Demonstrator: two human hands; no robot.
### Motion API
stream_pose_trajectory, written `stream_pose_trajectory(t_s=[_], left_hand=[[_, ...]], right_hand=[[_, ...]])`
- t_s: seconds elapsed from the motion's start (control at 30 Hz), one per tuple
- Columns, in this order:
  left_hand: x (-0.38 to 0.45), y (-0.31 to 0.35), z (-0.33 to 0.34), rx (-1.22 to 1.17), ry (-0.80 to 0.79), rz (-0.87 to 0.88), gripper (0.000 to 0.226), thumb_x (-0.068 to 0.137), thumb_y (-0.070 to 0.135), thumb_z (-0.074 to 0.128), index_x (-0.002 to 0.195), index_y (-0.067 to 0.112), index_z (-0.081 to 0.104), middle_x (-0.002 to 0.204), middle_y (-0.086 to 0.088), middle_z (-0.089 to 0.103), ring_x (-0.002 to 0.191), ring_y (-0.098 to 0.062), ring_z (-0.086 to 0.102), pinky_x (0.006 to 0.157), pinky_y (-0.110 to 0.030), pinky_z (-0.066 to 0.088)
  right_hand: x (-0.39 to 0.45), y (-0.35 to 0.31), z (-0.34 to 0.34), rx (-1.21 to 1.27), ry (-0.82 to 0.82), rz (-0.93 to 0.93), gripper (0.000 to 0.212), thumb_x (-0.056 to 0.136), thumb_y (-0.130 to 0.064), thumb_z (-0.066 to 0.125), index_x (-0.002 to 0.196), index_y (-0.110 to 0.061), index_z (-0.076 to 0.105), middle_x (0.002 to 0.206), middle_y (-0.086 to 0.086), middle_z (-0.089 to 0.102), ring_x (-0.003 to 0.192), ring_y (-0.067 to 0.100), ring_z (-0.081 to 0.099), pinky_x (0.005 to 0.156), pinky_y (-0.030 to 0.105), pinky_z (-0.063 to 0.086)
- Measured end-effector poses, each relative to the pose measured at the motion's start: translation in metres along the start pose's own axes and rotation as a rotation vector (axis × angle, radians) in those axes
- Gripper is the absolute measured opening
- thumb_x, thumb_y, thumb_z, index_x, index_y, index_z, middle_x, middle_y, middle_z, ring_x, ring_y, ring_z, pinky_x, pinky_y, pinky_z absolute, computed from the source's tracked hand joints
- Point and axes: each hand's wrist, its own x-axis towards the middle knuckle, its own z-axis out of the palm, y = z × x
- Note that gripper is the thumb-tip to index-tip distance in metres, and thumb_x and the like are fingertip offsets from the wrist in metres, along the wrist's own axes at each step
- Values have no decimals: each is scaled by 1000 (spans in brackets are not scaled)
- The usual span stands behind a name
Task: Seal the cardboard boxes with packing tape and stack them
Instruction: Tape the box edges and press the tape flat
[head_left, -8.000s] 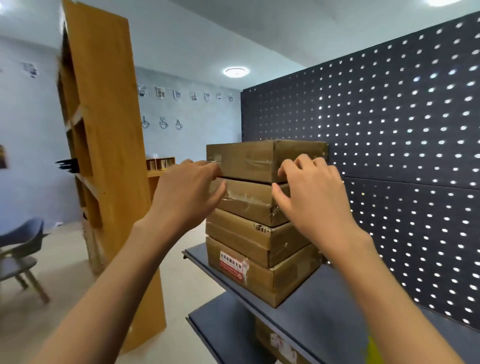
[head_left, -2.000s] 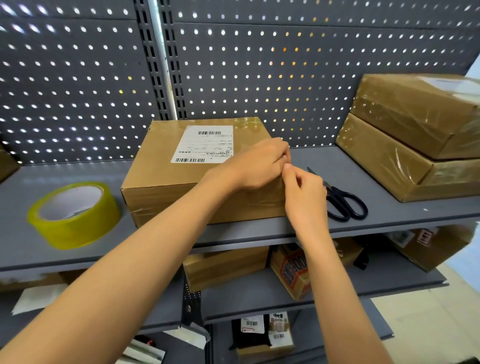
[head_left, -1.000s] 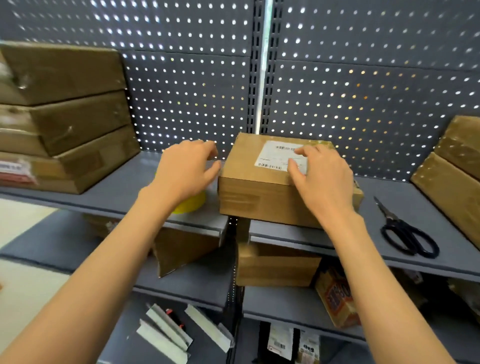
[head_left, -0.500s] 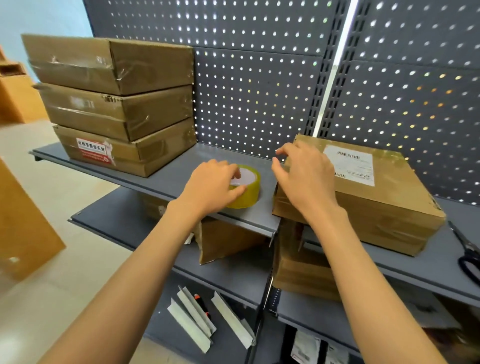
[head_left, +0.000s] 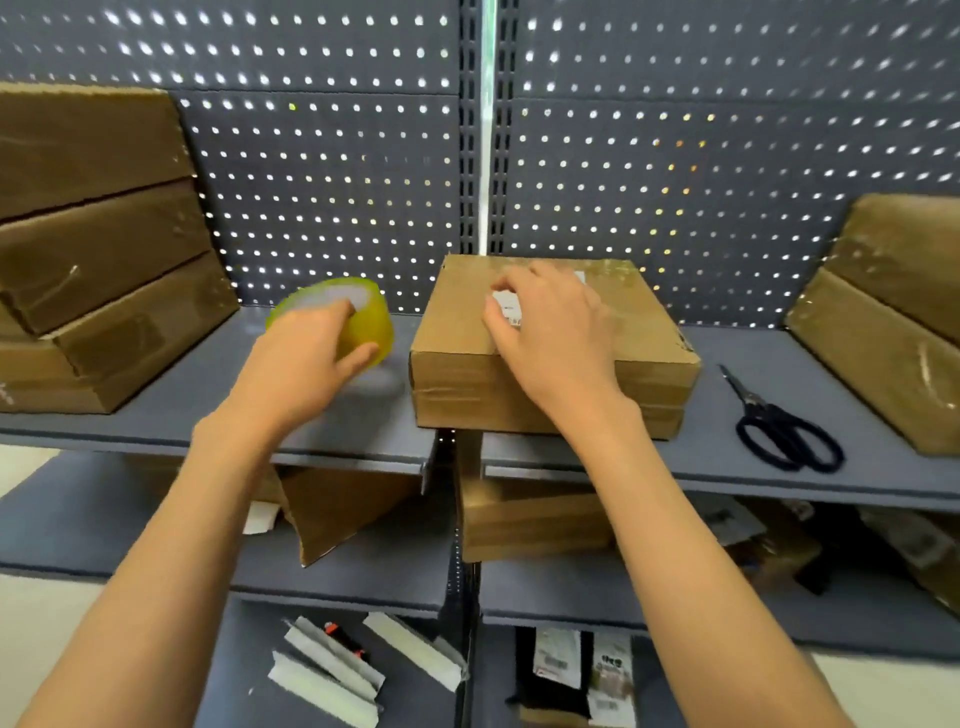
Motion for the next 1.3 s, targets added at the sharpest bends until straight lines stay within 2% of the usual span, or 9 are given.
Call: stream_pose_trajectory(t_s=[0.23, 0.43, 0.57, 0.63, 0.7, 0.83, 1.0, 1.2, 1.3], left_hand=[[33, 86, -14, -82, 134, 251, 34, 91, 29, 59, 106, -1, 54, 90, -18, 57, 79, -31, 47, 65, -39, 34], [34, 151, 15, -208, 89, 435, 30, 92, 31, 58, 103, 4, 54, 83, -9, 51, 85, -33, 52, 64, -34, 24], [32, 177, 25, -300, 85, 492, 35, 92, 31, 59, 112, 2, 56, 101, -19, 62, 93, -36, 55, 67, -32, 24], [30, 184, 27, -352, 76, 490, 39, 92, 32, 59, 116, 2, 55, 106, -20, 62, 96, -36, 55, 69, -31, 25], [26, 187, 28, -427, 57, 474, 41, 92, 32, 59, 120, 2, 55, 110, -20, 62, 97, -35, 54, 70, -30, 27], [19, 184, 28, -541, 17, 470, 43, 90, 38, 61, 118, 5, 56, 106, -10, 60, 91, -24, 49, 71, -26, 26], [9, 179, 21, -661, -11, 424, 42, 80, 40, 53, 109, 10, 57, 94, 4, 53, 85, -13, 44, 68, -25, 28], [5, 178, 22, -557, 111, 321, 30, 91, 38, 57, 105, 12, 54, 83, -2, 53, 78, -28, 46, 65, -35, 30], [4, 180, 21, -520, 145, 293, 25, 92, 35, 57, 104, 13, 53, 78, -2, 52, 75, -29, 46, 62, -33, 24]], right_hand=[[-19, 54, -36, -116, 78, 139, 31, 99, -33, 41, 119, -18, 59, 113, 0, 58, 104, 20, 51, 82, 29, 34], [-40, 92, -57, -150, 134, 236, 27, 98, -30, 46, 114, -16, 62, 107, 1, 61, 99, 22, 55, 79, 31, 38], [-48, 106, -64, 158, 183, 297, 28, 99, -27, 45, 120, -15, 60, 106, -1, 64, 97, 16, 59, 84, 37, 47], [-49, 109, -68, 395, 175, 337, 32, 102, -26, 41, 129, -16, 55, 98, -8, 60, 85, 1, 54, 77, 22, 43], [-46, 109, -70, 560, 141, 386, 38, 103, -26, 37, 139, -16, 46, 114, -7, 58, 98, -2, 52, 86, 13, 40], [-32, 112, -63, 792, 92, 485, 42, 104, -22, 33, 145, -15, 36, 149, 0, 40, 135, 13, 38, 114, 36, 29], [-27, 108, -54, 962, 67, 431, 37, 103, -19, 37, 134, -6, 52, 129, 0, 58, 117, 7, 53, 102, 22, 41], [-28, 94, -47, 750, 171, 268, 36, 102, -15, 40, 136, -10, 51, 130, 1, 59, 114, 8, 53, 101, 26, 41], [-29, 86, -43, 636, 191, 202, 38, 102, -14, 38, 139, -9, 48, 91, -22, 55, 81, -9, 49, 77, 11, 40]])
